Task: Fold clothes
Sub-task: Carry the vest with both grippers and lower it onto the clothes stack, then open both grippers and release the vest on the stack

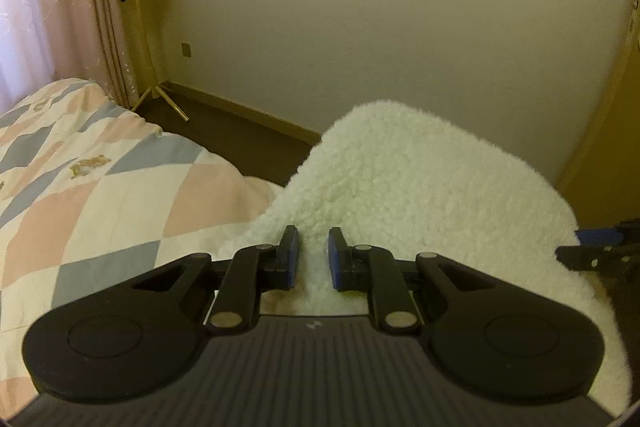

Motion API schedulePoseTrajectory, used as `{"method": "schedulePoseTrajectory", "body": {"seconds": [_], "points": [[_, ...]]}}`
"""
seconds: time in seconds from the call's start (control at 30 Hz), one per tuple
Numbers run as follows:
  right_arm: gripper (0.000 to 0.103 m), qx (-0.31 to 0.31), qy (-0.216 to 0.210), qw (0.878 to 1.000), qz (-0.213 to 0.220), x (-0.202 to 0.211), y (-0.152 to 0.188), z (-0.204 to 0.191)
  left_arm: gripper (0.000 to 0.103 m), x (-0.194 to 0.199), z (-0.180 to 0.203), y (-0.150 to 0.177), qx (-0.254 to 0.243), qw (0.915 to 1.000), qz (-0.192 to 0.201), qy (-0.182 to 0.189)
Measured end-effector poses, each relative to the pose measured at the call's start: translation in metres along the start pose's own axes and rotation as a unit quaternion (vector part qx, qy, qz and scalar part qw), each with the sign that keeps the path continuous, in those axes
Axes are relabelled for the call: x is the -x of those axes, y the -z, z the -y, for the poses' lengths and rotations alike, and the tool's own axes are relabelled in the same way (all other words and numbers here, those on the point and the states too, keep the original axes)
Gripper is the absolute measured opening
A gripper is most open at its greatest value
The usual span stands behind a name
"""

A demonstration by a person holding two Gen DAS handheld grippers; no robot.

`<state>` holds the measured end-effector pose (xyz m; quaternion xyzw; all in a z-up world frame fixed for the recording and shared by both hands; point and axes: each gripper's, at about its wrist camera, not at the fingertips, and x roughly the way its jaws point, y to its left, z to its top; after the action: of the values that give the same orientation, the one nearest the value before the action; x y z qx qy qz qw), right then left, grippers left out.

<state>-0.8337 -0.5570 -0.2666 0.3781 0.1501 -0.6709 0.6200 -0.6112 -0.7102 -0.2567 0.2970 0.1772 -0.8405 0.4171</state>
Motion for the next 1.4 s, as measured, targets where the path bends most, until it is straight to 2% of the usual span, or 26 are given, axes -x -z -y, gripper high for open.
{"method": "schedulePoseTrajectory", "body": {"seconds": [0.17,0.33,0.47,0.53,0.77,0.83,0.97,1.03,1.1,1.17,1.27,1.4], "points": [[0.047,0.000,0.007,0.999,0.037,0.040,-0.009,-0.002,0.013,0.038,0.012,0.000,-0.026,0.9996,0.000,0.014],[0.047,-0.005,0.006,1.000,0.030,0.039,-0.006,-0.003,0.014,0.076,0.024,-0.001,-0.052,0.9982,-0.001,0.028],[0.047,-0.009,0.005,1.000,0.019,0.036,-0.003,-0.003,0.013,0.050,0.033,0.016,-0.051,0.9979,-0.034,0.019],[0.044,-0.011,0.005,1.000,0.014,0.035,-0.001,-0.003,0.012,0.040,0.038,0.020,-0.056,0.9977,-0.037,0.012],[0.047,-0.019,0.003,1.000,-0.004,0.029,0.005,-0.004,0.010,0.032,0.053,0.009,-0.080,0.9958,-0.043,0.005],[0.047,-0.027,0.011,1.000,0.005,0.041,0.005,-0.009,0.011,0.037,0.049,0.005,-0.074,0.9962,-0.046,0.002],[0.047,-0.050,0.029,0.998,0.028,0.078,0.012,-0.027,0.014,0.063,0.041,-0.001,-0.053,0.9972,-0.052,0.003],[0.048,-0.063,0.044,0.996,0.035,0.094,0.020,-0.043,0.026,0.080,0.038,-0.002,-0.047,0.9973,-0.056,0.002],[0.052,-0.082,0.060,0.994,0.039,0.114,0.033,-0.061,0.033,0.102,0.035,-0.001,-0.043,0.9974,-0.058,0.005],[0.053,-0.101,0.070,0.991,0.043,0.131,0.048,-0.080,0.034,0.125,0.031,0.002,-0.044,0.9967,-0.067,0.014],[0.055,-0.119,0.085,0.988,0.045,0.157,0.071,-0.111,0.042,0.167,0.023,0.010,-0.053,0.9955,-0.072,0.031],[0.064,-0.128,0.096,0.986,0.049,0.189,0.096,-0.157,0.051,0.226,0.010,0.025,-0.071,0.9947,-0.069,0.029]]}}
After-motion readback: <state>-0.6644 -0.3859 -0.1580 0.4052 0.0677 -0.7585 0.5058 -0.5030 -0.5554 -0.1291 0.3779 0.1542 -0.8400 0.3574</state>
